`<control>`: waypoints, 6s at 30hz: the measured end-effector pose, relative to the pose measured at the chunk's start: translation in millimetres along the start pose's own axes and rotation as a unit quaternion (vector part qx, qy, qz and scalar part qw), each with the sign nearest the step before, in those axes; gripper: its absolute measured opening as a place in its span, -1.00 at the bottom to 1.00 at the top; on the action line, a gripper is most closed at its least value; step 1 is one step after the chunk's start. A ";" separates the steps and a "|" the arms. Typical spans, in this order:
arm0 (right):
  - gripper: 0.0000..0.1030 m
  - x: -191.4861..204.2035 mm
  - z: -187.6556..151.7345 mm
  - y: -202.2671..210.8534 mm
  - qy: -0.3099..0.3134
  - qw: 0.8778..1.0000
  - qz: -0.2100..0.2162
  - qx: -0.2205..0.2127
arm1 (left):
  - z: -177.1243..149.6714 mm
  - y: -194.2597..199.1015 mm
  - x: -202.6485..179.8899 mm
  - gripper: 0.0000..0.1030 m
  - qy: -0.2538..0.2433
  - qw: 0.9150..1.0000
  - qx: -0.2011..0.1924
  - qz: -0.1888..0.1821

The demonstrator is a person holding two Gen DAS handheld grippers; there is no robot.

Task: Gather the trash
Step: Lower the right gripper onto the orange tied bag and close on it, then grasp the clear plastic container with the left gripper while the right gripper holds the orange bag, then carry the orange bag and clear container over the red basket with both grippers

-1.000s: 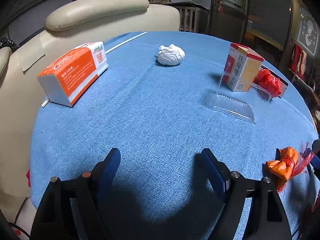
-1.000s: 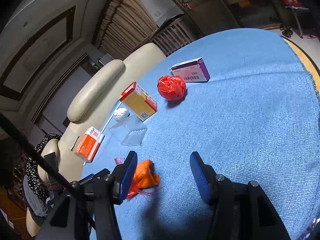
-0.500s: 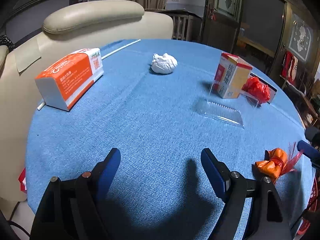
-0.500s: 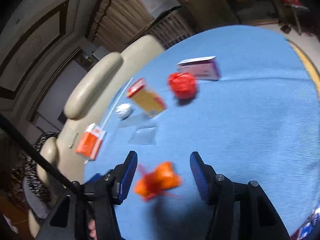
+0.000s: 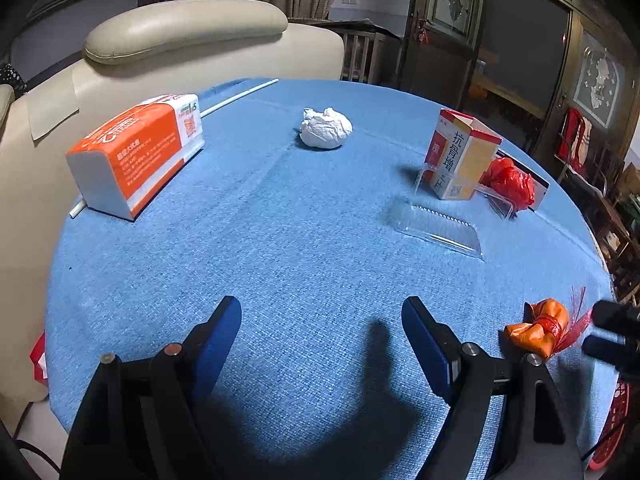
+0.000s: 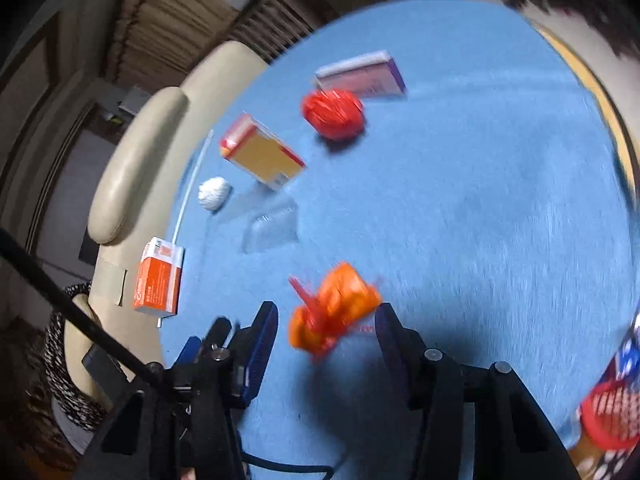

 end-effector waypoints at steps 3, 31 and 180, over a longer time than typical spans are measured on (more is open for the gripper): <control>0.06 -2.8 1.1 -11.1 -0.019 1.000 0.006 0.020 | 0.2 -1.6 -2.2 0.61 -0.005 1.000 0.003 0.001; -0.48 -4.6 36.5 -24.3 0.114 0.990 -0.077 -0.034 | 67.2 2.3 -21.8 0.66 0.050 0.997 0.020 -0.060; -0.44 -136.8 -27.4 229.5 0.026 0.971 -0.025 -0.237 | -14.3 171.0 -264.2 0.65 -0.293 0.949 -0.102 -0.064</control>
Point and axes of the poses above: each gripper's, at about its wrist camera, not at the fingertips, and y roughly against the way its jaws point, x to its left, z to its top, the point moved 4 cm from there along -y, roughly the way its jaws point, and after that the axes turned 2 degrees about z, right-handed, at the moved point
